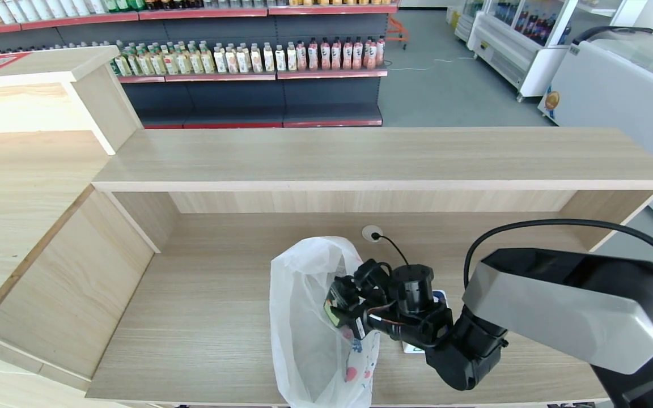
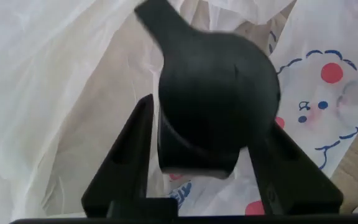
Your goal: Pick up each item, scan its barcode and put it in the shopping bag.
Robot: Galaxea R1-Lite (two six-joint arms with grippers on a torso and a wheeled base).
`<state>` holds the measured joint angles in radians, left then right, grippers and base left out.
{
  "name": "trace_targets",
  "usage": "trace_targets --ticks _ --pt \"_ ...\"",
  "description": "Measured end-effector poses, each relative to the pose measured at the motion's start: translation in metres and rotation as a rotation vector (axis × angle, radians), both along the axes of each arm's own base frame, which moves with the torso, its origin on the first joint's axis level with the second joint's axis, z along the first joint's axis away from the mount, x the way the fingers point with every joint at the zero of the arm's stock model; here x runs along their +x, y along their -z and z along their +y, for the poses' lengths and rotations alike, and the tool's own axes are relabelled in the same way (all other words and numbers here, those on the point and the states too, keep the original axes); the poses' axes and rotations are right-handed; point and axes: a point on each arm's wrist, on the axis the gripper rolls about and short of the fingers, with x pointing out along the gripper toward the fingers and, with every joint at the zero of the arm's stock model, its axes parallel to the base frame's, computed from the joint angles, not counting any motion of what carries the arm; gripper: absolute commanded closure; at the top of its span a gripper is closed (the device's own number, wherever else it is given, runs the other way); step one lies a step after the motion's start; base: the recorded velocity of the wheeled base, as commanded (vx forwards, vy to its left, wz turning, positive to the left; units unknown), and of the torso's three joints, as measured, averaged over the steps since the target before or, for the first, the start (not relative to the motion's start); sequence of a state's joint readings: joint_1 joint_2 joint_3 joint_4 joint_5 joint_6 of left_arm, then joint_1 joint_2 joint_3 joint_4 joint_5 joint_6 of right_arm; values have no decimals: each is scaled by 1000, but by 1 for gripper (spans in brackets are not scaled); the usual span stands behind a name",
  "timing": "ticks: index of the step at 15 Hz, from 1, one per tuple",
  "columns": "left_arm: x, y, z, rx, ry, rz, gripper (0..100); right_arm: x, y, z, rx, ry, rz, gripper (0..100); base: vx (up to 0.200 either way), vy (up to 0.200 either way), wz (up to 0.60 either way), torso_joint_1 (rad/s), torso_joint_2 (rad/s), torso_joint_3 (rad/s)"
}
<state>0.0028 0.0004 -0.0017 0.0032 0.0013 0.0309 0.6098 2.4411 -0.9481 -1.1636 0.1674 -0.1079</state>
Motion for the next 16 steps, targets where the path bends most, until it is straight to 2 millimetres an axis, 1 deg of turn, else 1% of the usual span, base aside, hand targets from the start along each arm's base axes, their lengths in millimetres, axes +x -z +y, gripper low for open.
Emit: trace_targets --ticks 2,5,7,9,10,12,13,16 --pt "0 0 0 0 0 0 0 -2 -12 4 72 -20 24 0 0 0 0 0 0 0" --pt "0 0 0 -4 1 0 0 -10 -37 12 147 -29 49 0 0 0 0 0 0 0" --pt "0 0 0 -12 1 0 0 -16 -54 8 185 -16 77 0 0 0 0 0 0 0" --pt "0 0 0 -26 1 1 0 -22 -75 -3 243 21 137 0 0 0 0 0 0 0" --pt "0 0 0 -27 1 1 0 -25 -86 -12 262 48 166 0 0 0 0 0 0 0" --pt "0 0 0 -27 1 1 0 -30 -107 -45 272 159 194 0 0 0 0 0 0 0" --pt "0 0 0 -27 1 1 0 -34 -113 -62 273 214 192 0 0 0 0 0 0 0" --pt "0 0 0 -29 1 0 0 -61 -124 -121 252 402 182 0 0 0 0 0 0 0"
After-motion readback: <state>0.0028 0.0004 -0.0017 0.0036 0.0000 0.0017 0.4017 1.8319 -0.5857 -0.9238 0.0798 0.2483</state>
